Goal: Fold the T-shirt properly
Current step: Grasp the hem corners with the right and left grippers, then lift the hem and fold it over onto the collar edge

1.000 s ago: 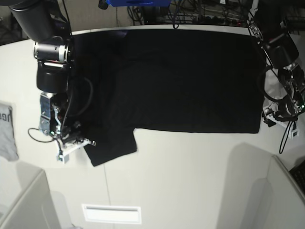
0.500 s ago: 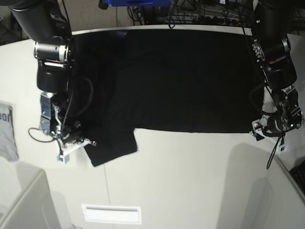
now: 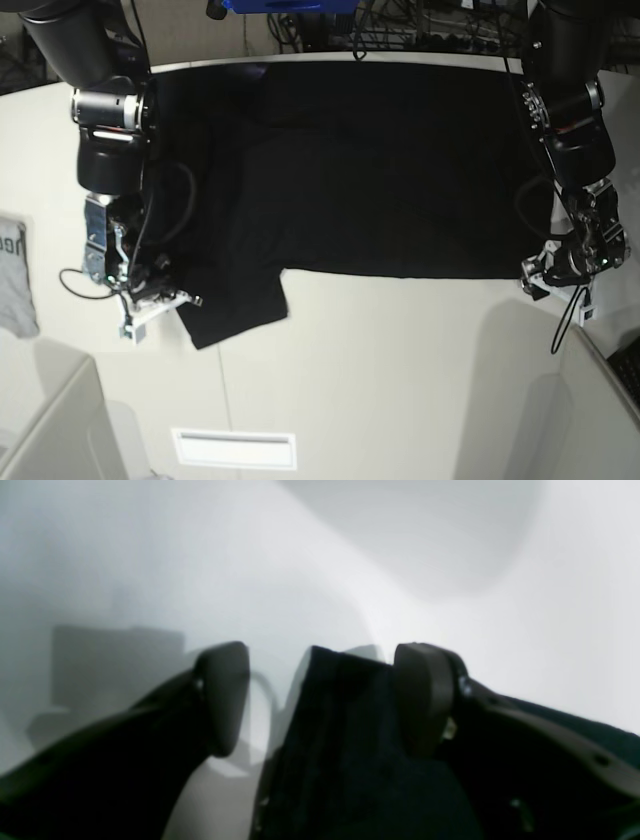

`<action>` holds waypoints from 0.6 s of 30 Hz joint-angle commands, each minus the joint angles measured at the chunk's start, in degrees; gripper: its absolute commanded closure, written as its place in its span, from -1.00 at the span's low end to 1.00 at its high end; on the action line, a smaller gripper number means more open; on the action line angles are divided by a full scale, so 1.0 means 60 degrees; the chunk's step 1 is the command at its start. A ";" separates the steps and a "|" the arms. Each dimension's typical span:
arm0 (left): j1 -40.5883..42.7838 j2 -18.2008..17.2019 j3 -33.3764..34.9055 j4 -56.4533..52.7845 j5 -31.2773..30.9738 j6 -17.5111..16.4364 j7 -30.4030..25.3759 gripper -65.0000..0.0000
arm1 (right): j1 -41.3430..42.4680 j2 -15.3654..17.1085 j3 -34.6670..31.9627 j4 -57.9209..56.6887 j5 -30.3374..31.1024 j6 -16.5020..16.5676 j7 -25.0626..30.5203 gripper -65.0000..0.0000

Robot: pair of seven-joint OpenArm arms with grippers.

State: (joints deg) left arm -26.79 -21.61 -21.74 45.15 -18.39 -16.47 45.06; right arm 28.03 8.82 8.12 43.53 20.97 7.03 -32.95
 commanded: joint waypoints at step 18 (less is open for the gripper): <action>-0.0027 -0.0055 0.0011 0.0102 -0.0004 -0.0046 0.0351 1.00 | 0.0127 0.0047 -0.0027 0.0049 -0.0074 -0.0050 -0.0201 1.00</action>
State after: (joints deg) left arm -26.39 -21.39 -21.76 45.28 -18.68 -16.49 45.39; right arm 28.01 8.82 8.12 43.53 20.99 7.03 -32.95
